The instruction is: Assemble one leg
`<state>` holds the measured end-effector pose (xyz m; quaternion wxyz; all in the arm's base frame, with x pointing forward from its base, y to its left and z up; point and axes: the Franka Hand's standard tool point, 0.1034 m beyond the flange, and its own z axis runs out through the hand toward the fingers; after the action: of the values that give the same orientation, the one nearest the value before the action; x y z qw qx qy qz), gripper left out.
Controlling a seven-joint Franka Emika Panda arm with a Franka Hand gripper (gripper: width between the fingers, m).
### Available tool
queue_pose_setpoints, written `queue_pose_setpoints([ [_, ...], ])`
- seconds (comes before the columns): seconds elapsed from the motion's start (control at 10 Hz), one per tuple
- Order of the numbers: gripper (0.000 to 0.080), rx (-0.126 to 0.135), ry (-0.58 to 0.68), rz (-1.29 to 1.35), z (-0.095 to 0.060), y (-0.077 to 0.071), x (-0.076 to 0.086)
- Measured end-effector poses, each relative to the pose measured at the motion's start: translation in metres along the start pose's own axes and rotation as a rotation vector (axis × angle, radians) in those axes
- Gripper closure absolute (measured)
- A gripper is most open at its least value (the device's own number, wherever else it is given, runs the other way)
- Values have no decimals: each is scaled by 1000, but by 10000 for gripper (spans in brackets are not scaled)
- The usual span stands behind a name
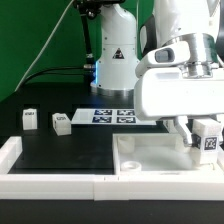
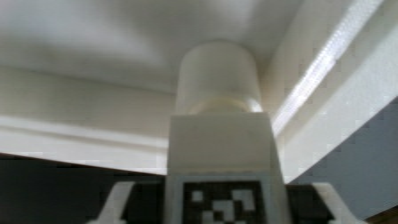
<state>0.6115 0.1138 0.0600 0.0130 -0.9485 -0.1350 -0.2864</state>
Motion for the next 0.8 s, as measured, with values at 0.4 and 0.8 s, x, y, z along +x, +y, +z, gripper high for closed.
queue_pose_setpoints([
  [0.4, 249, 1, -9, -1, 0, 0, -1],
  [0.8, 153, 1, -10, -2, 0, 0, -1],
])
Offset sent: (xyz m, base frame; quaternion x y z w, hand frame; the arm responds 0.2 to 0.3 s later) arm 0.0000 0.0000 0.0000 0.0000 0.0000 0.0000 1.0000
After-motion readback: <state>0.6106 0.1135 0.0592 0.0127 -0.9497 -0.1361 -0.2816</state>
